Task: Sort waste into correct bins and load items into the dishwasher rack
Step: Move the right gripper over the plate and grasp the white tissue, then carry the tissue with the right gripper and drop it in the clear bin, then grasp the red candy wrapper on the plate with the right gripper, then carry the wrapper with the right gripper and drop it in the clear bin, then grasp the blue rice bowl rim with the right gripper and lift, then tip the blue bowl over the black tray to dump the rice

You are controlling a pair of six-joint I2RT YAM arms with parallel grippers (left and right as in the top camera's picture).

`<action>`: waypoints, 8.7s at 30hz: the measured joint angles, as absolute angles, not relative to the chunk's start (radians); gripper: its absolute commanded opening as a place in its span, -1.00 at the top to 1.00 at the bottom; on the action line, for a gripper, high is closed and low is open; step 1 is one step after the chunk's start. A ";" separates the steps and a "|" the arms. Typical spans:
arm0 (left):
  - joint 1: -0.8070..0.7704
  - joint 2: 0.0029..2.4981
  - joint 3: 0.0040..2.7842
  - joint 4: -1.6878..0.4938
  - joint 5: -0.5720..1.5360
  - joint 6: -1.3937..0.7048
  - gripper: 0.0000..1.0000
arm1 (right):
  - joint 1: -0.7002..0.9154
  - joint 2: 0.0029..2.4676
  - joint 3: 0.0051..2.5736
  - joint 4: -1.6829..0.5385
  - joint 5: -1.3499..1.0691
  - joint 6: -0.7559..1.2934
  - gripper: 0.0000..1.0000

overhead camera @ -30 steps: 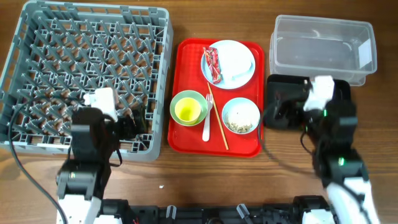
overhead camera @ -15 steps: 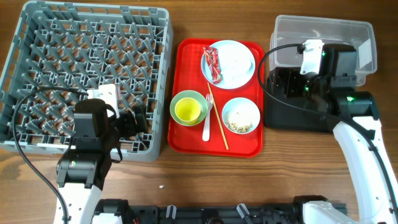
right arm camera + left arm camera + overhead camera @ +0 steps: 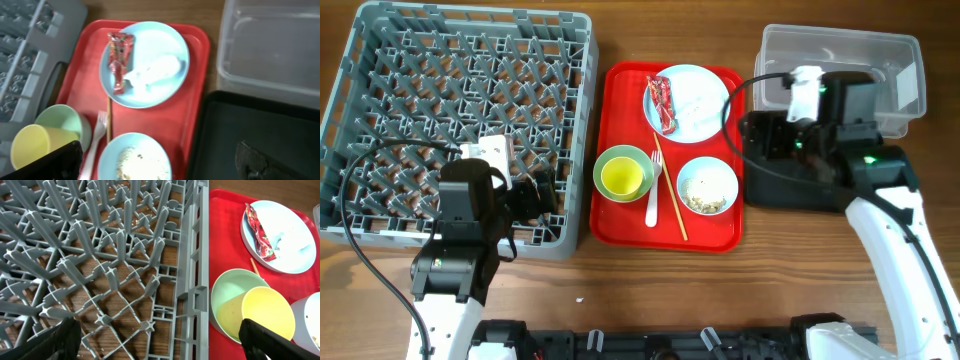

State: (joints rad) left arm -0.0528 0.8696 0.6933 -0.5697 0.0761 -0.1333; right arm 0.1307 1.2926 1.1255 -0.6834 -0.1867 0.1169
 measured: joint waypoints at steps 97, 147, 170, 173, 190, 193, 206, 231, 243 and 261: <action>-0.053 0.870 0.694 -0.597 0.080 -0.134 -1.00 | 0.348 1.949 1.704 -0.680 -0.089 0.155 -0.63; -0.053 0.870 0.694 -0.599 0.080 -0.134 -1.00 | 0.118 1.877 1.693 -0.746 0.079 0.434 0.69; -0.053 0.870 0.694 -0.599 0.080 -0.134 -1.00 | -0.051 1.813 1.691 -0.920 -0.195 0.311 -0.78; -0.053 0.870 0.694 -0.599 0.080 -0.134 -1.00 | -0.051 1.737 1.692 -1.074 -0.223 0.270 -0.72; -0.053 0.870 0.695 -0.599 0.084 -0.134 -1.00 | 0.176 1.390 1.314 -1.109 -0.252 0.280 -0.70; -0.053 0.870 0.695 -0.600 0.084 -0.134 -1.00 | 0.330 1.393 1.283 -1.060 -0.182 0.353 -0.66; -0.053 0.870 0.695 -0.610 0.084 -0.134 -1.00 | 0.543 1.735 1.277 -0.870 -0.059 0.609 -0.48; -0.053 0.870 0.695 -0.622 0.084 -0.134 -1.00 | 0.543 1.919 1.280 -0.779 -0.046 0.751 0.91; -0.053 0.870 0.695 -0.622 0.084 -0.134 -1.00 | 0.502 1.884 1.381 -0.875 -0.079 0.636 0.91; -0.053 0.870 0.695 -0.622 0.084 -0.134 -1.00 | 0.036 1.702 1.372 -0.890 -0.566 0.325 0.92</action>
State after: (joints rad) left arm -0.0528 0.8700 0.6952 -0.6220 0.0841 -0.1337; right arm 0.0360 1.7023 1.3716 -0.8902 -0.5663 0.3252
